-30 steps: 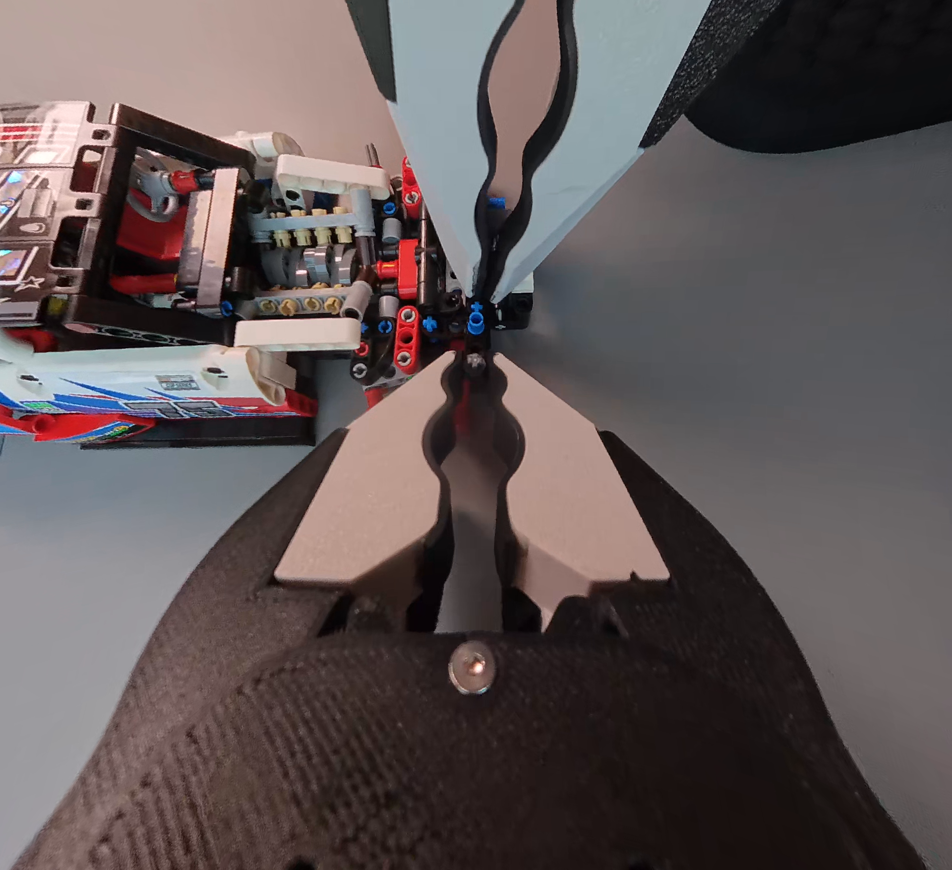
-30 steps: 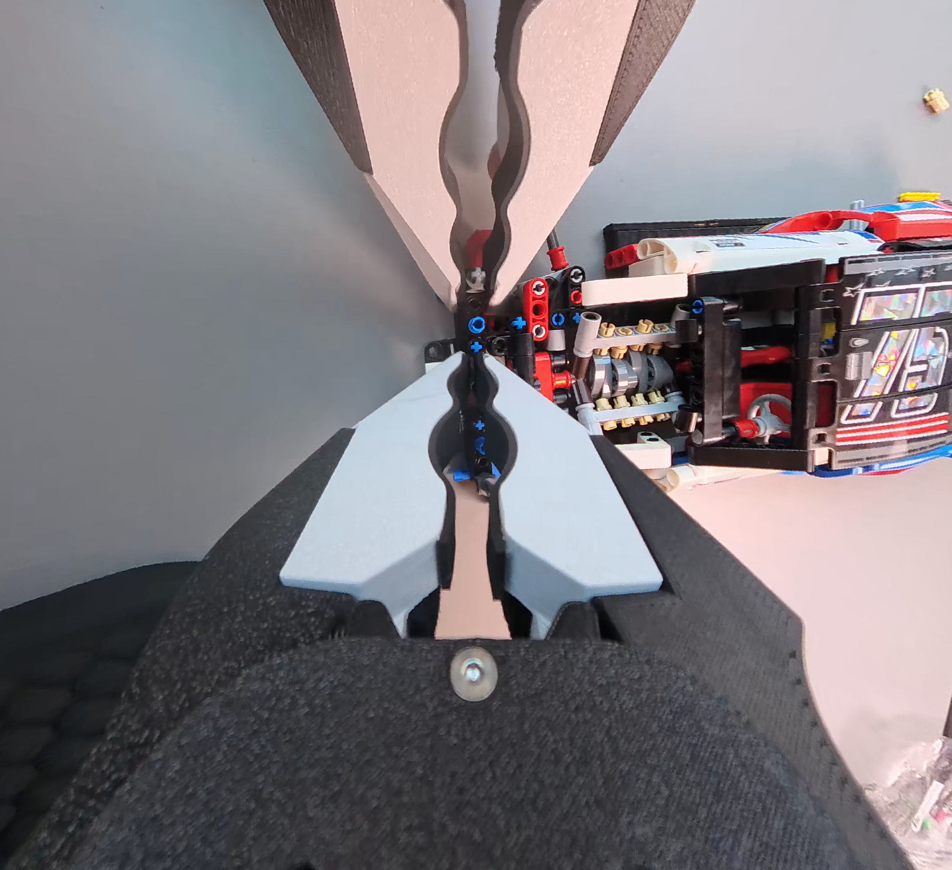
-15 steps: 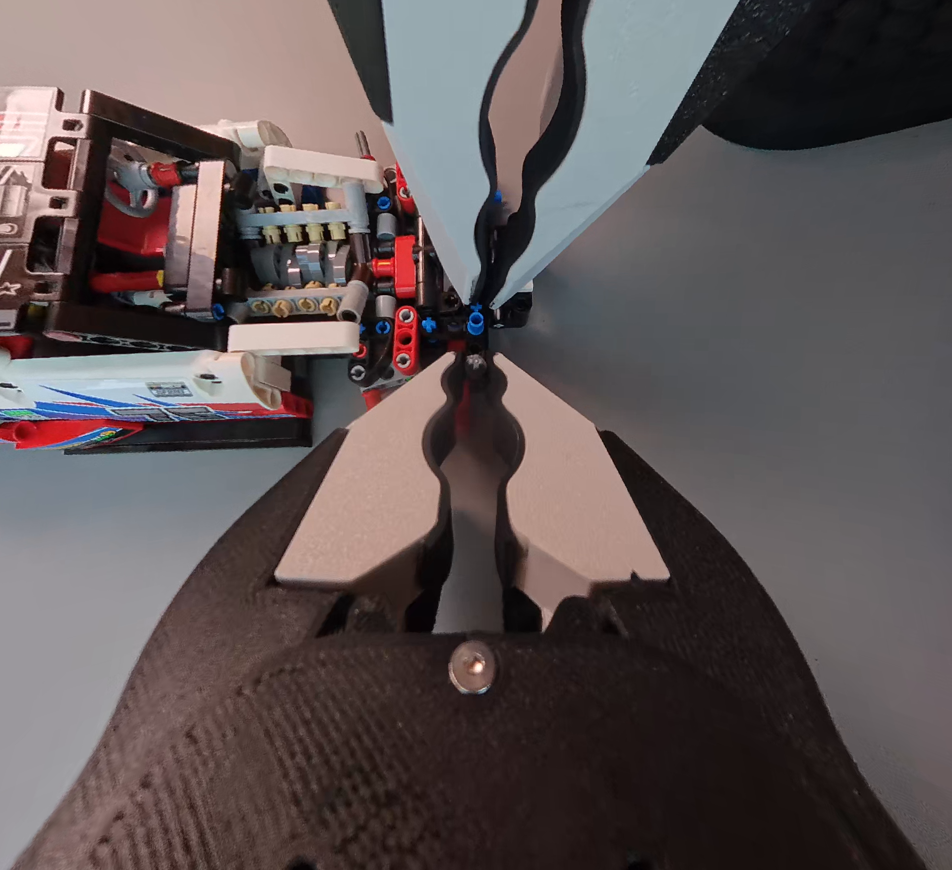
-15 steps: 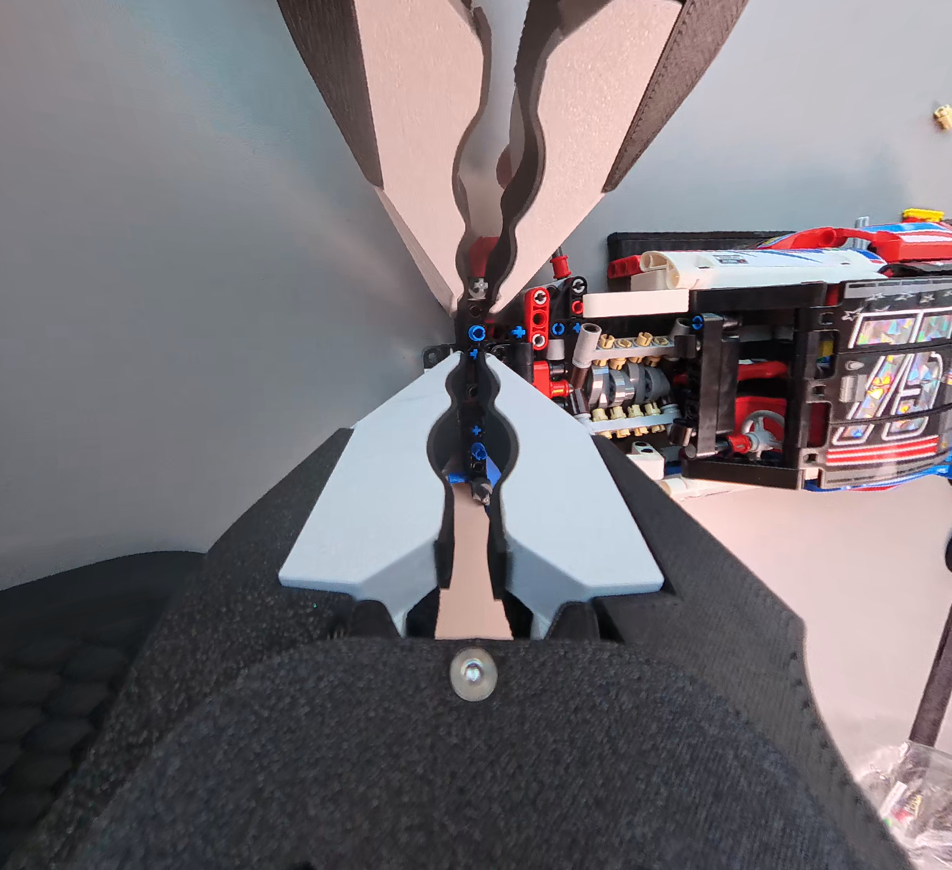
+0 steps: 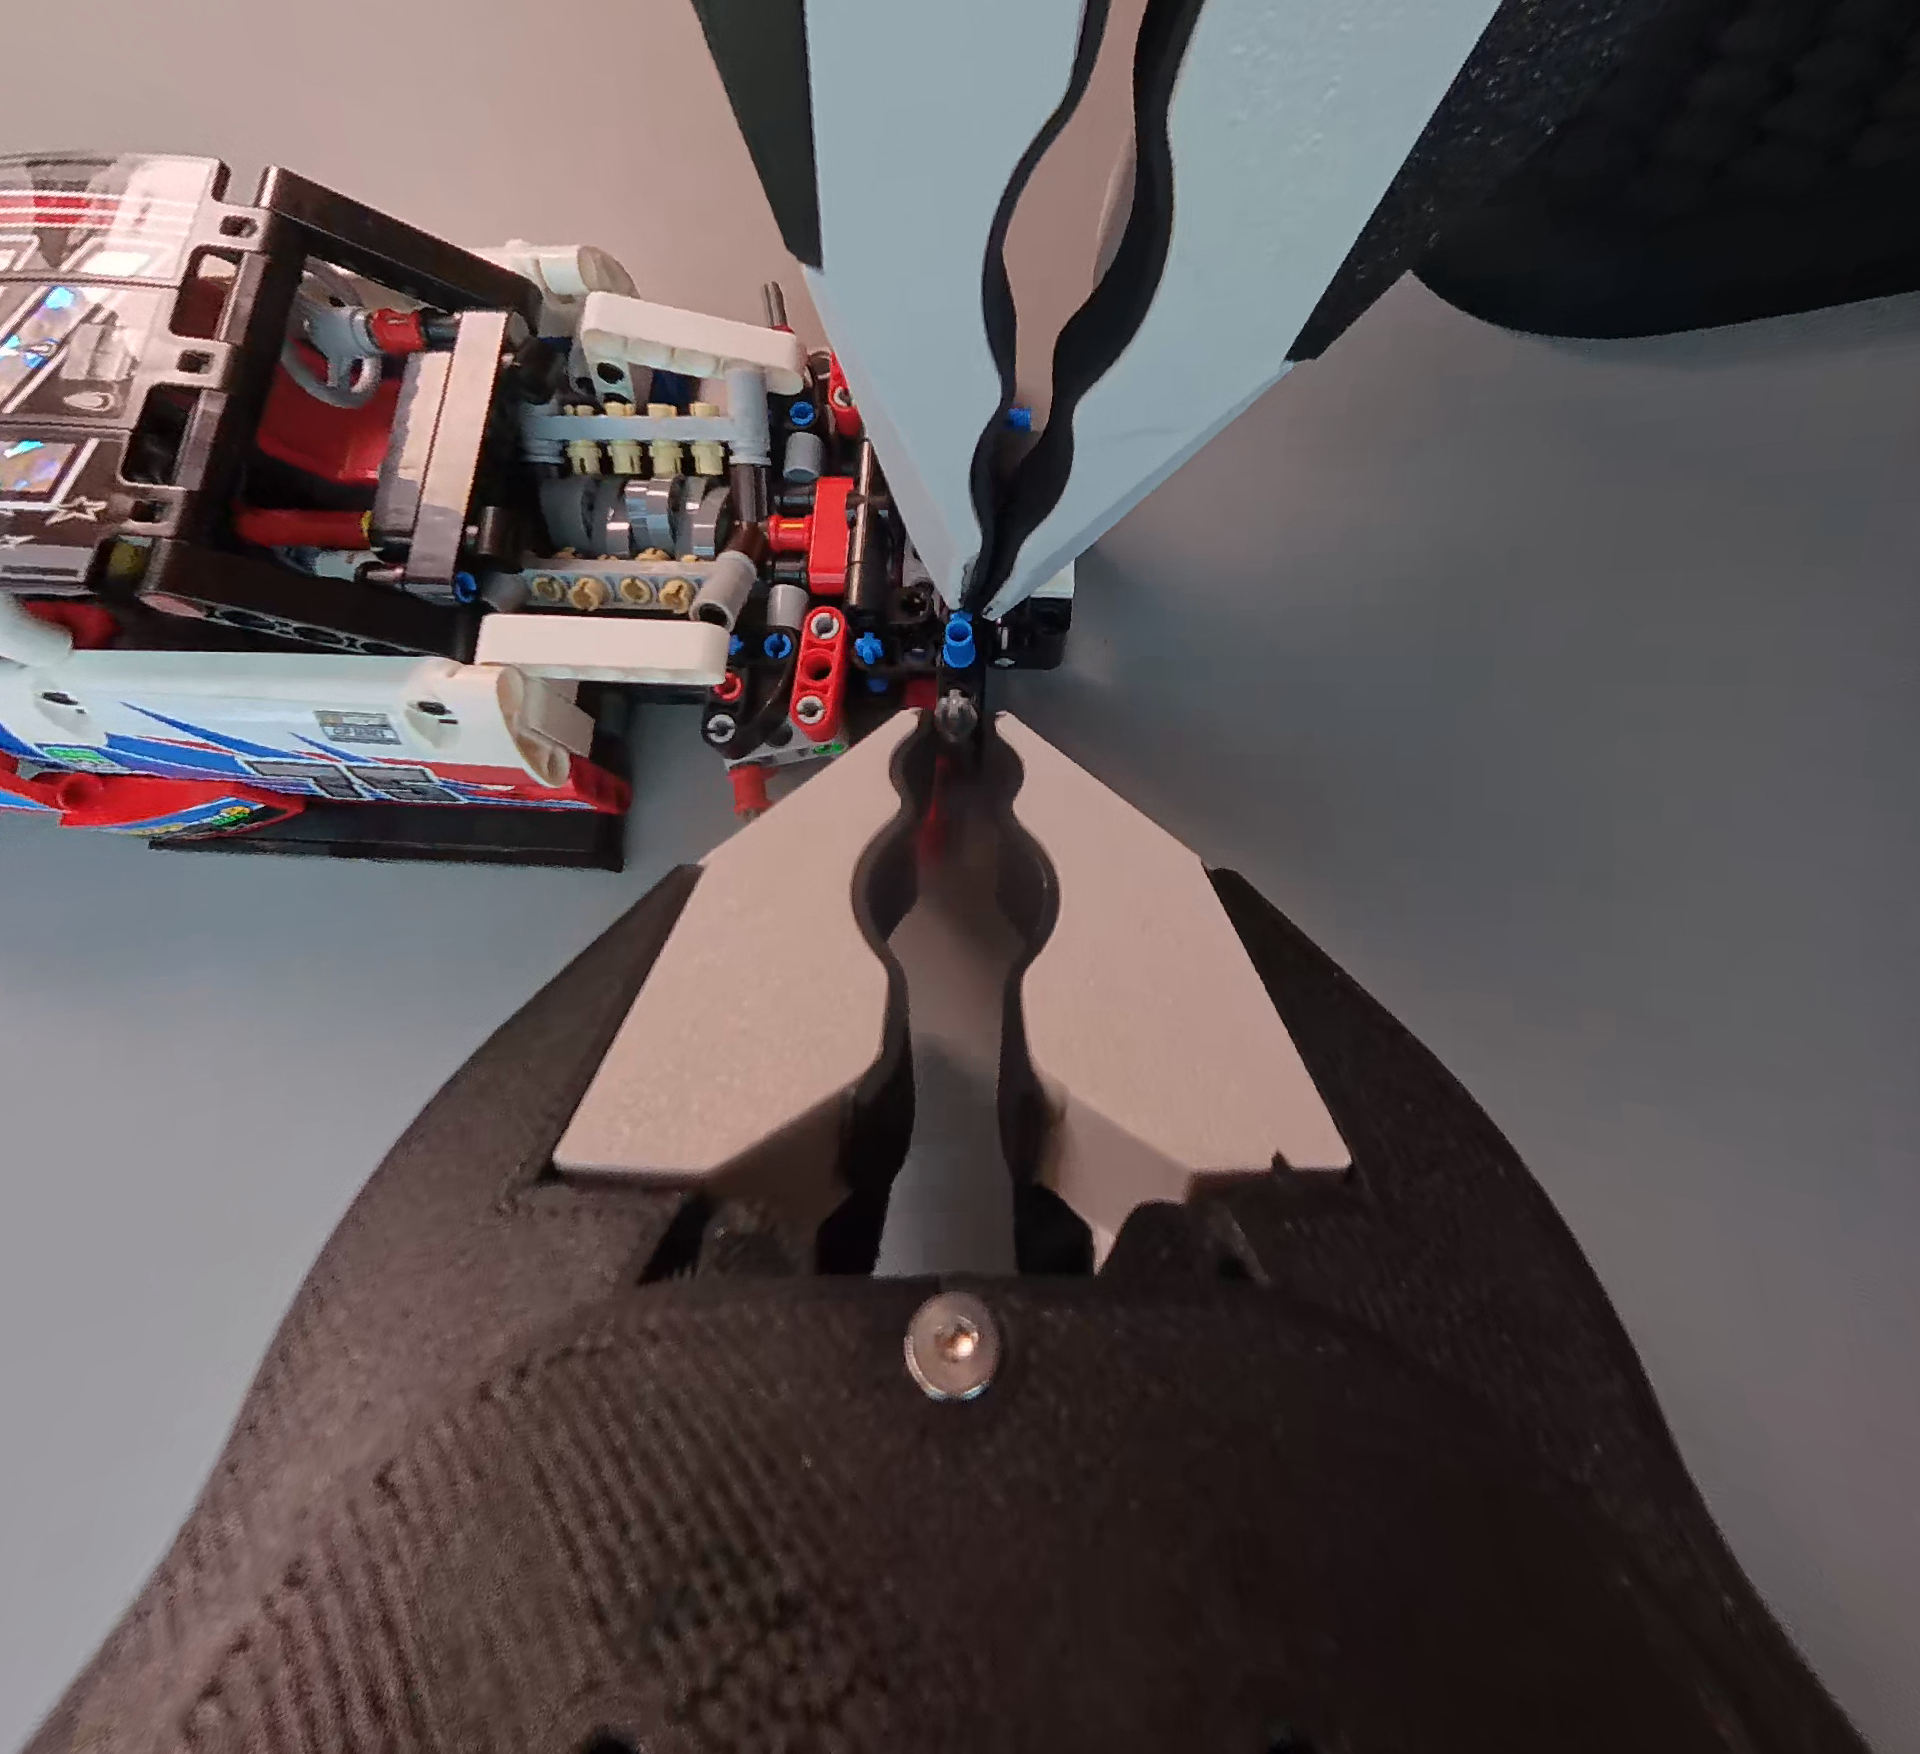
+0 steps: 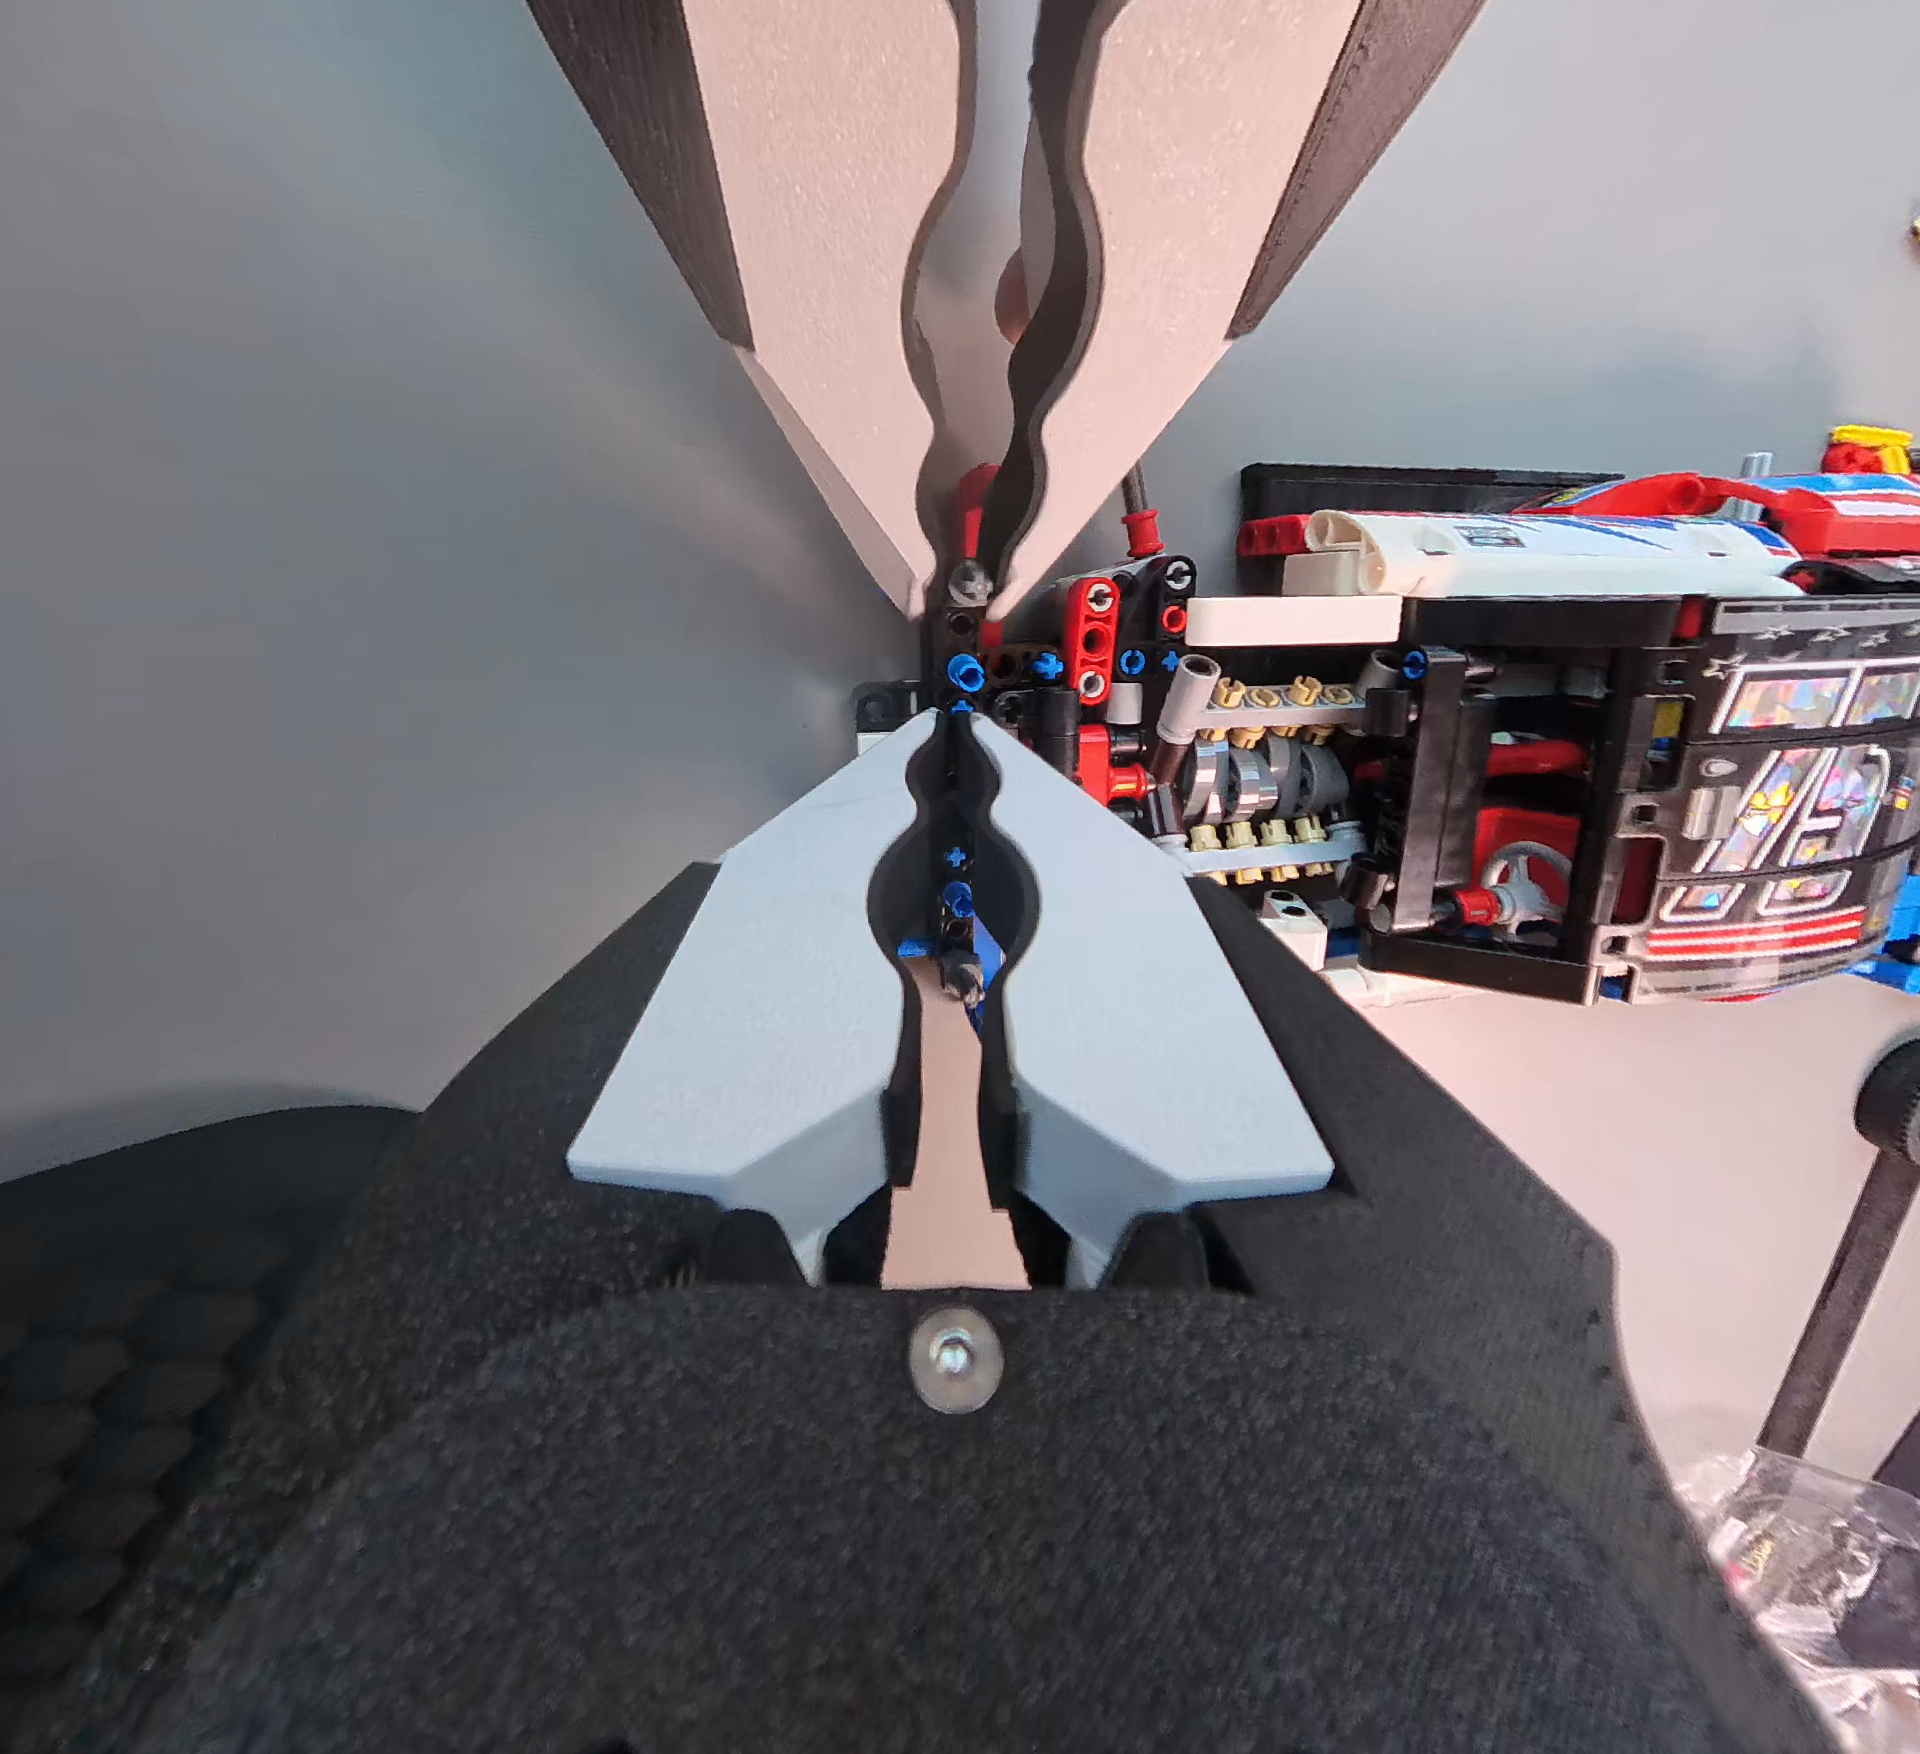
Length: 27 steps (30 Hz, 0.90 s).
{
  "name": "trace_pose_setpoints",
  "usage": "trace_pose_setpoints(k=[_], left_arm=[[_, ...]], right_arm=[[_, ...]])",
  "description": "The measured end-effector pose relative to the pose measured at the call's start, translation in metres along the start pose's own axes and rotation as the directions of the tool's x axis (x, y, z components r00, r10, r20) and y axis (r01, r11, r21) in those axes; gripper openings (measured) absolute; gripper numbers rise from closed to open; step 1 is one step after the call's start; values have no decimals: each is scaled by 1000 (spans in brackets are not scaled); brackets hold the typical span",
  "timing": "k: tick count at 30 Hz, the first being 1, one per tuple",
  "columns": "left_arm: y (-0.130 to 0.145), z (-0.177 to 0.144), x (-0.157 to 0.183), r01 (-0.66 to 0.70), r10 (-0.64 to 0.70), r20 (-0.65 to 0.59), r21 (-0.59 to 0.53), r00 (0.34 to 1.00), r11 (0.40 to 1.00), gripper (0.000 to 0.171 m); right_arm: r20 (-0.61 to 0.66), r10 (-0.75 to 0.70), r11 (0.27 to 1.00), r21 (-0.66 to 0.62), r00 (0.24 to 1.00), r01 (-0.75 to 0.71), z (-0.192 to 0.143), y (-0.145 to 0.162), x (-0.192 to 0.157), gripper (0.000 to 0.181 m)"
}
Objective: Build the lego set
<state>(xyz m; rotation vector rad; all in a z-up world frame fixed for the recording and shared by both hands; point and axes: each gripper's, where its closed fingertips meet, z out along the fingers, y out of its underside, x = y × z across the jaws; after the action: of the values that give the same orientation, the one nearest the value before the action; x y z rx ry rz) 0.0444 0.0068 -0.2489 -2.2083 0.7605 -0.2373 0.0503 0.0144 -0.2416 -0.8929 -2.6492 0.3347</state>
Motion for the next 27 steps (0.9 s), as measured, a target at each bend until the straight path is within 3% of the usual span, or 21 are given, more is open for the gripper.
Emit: trace_pose_setpoints(k=[27], left_arm=[[2, 4, -6, 29, -30, -39, -32, 999, 999, 6]], right_arm=[[-33, -10, 1000, 14, 999, 10, 1, -5, 6, 3]])
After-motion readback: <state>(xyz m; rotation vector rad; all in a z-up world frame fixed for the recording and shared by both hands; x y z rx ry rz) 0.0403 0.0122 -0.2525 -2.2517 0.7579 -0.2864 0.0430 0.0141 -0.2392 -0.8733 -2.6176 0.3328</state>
